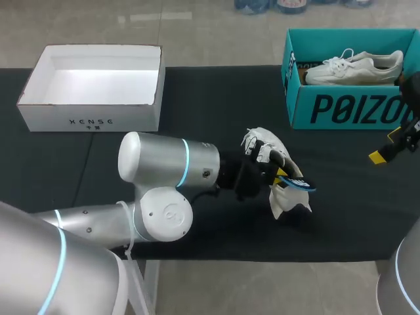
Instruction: Take the shoe out of the shoebox, open the shoe tongue, remove and reinsert the insole, then place the shoe into the shoebox
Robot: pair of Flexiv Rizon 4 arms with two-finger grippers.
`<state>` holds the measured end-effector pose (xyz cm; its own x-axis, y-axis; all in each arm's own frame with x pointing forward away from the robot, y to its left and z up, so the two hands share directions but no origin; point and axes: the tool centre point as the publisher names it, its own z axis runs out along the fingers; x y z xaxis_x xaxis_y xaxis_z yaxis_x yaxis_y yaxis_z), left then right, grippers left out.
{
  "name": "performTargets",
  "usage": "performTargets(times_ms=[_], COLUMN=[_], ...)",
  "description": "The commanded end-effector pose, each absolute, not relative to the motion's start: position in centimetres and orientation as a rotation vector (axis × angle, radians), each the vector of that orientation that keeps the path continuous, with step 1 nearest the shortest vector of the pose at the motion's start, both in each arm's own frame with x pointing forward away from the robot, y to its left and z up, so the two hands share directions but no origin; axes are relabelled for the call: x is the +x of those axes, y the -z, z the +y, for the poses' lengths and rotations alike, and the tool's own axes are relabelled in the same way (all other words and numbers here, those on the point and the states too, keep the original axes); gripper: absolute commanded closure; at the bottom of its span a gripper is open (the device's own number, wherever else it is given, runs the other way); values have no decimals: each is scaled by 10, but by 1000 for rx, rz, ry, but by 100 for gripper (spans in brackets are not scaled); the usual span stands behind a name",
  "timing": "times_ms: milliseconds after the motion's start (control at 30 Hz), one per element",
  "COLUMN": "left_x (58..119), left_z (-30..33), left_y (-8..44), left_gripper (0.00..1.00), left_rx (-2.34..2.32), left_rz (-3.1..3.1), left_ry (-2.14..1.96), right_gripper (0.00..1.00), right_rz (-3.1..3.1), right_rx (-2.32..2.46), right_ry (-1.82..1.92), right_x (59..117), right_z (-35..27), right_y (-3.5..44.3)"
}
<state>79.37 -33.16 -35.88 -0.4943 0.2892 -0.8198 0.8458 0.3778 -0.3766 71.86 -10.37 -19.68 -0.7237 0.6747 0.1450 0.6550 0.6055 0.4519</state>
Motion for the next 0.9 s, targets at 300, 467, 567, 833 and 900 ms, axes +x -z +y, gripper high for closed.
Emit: performTargets(times_ms=[300, 467, 567, 833, 900], left_x=[789, 789, 791, 789, 785], left_z=[-332, -336, -340, -351, -355], left_y=[342, 339, 336, 329, 330], left_gripper=[16, 44, 51, 60, 60], left_rx=[1001, 1009, 1007, 1017, 1028], left_rz=[1994, 1986, 1985, 1969, 1973], left_ry=[1080, 1089, 1097, 1127, 1145], right_gripper=[0, 0, 0, 0, 0], right_rz=[2776, 2776, 2776, 2776, 2776], right_rx=[1152, 1152, 1152, 1152, 1152], right_ry=[-756, -756, -756, -756, -756], right_x=[717, 717, 717, 717, 717], right_z=[-104, -104, -104, -104, -104], right_y=[198, 198, 198, 198, 198])
